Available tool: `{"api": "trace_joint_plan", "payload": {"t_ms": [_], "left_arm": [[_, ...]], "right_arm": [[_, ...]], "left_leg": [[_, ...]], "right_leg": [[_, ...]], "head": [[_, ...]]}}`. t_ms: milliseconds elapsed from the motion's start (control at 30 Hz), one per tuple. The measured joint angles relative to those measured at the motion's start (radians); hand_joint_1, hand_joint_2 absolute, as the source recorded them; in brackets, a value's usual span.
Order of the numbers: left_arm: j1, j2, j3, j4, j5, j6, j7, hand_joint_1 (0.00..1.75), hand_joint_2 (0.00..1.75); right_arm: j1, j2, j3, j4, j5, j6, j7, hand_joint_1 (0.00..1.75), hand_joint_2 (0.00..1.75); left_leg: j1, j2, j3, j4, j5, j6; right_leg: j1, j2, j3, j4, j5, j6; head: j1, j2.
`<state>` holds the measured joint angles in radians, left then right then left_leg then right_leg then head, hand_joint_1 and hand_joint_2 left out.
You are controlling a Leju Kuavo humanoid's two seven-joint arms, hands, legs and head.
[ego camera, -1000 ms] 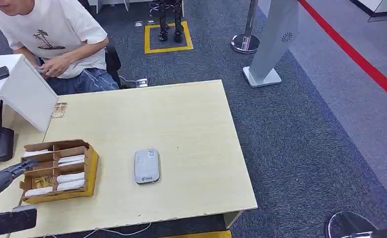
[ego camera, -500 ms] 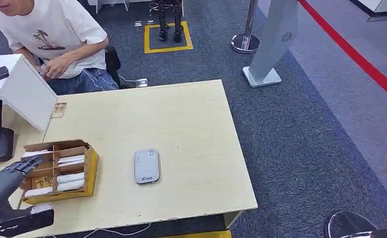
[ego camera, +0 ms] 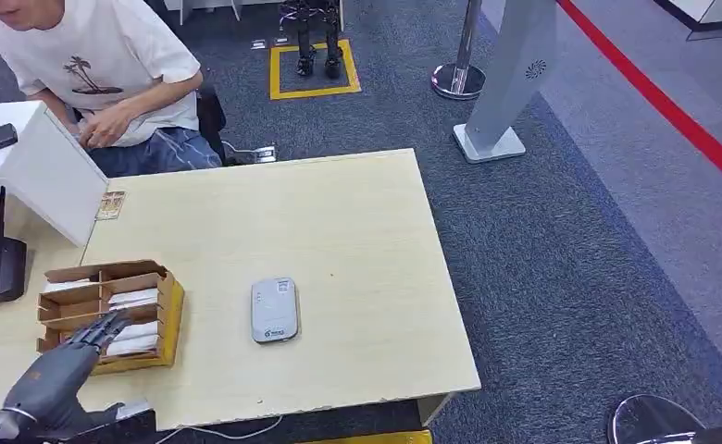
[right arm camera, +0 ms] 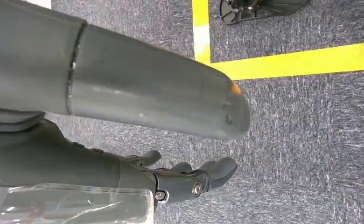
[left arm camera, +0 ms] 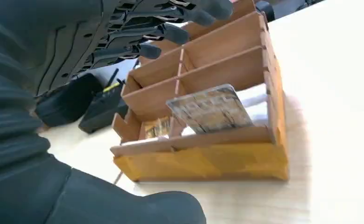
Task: Pass the card to the sensor for recognition and then transmit it.
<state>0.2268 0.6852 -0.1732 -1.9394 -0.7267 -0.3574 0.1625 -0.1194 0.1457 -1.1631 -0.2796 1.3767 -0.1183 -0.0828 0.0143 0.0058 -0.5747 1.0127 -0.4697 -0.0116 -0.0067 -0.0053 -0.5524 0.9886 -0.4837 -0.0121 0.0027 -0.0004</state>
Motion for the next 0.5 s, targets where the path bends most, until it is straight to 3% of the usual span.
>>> {"api": "trace_joint_plan", "payload": {"t_ms": [500], "left_arm": [[0.039,-0.031,0.000,0.000,0.000,-0.002,0.003,0.00,1.75]], "right_arm": [[-0.001,0.000,0.000,0.000,0.005,0.000,0.000,0.00,1.75]], "left_leg": [[0.000,0.000,0.000,0.000,0.000,0.000]], "right_leg": [[0.000,0.000,0.000,0.000,0.000,0.000]], "head": [[0.000,0.000]]}}
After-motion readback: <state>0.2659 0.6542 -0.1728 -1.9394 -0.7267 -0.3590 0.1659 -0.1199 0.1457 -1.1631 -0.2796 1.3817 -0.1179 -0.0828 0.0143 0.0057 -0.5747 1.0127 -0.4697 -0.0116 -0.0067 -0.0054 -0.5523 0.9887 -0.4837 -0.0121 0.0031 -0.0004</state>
